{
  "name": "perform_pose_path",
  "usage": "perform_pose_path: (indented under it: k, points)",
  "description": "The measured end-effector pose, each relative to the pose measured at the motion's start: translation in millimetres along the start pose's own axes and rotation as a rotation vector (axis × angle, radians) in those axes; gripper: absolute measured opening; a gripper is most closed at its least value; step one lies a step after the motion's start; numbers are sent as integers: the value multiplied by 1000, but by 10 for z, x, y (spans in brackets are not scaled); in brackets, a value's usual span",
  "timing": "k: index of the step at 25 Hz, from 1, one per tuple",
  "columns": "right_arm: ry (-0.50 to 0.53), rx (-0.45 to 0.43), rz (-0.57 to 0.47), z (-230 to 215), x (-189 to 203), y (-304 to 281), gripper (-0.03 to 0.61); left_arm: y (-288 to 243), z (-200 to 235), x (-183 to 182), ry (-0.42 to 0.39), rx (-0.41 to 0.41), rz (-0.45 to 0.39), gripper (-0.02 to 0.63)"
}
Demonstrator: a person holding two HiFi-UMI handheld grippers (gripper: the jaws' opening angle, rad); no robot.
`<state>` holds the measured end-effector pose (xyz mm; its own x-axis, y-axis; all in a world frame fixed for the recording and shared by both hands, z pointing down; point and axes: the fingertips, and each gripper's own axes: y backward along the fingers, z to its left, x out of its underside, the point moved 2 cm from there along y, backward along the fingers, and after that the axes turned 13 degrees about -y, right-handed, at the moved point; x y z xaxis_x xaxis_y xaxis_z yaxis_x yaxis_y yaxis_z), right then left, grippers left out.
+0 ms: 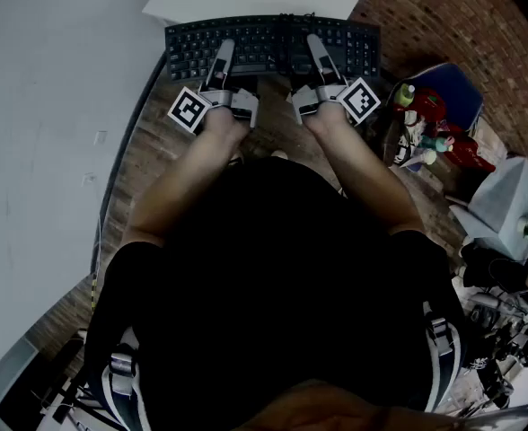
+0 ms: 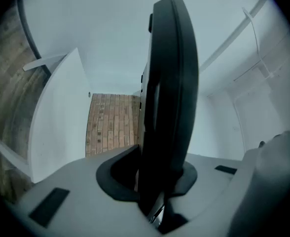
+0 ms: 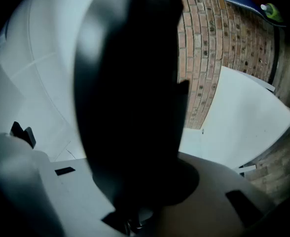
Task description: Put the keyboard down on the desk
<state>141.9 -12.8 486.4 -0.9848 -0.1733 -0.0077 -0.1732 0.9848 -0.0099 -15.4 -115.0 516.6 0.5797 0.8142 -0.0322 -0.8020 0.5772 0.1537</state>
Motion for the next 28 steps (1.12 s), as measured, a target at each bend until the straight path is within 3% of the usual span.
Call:
perform_pose_path:
  k: [28]
  points:
    - [-8, 11, 15, -7, -7, -26, 137, 12, 1, -7, 24, 3, -17, 83]
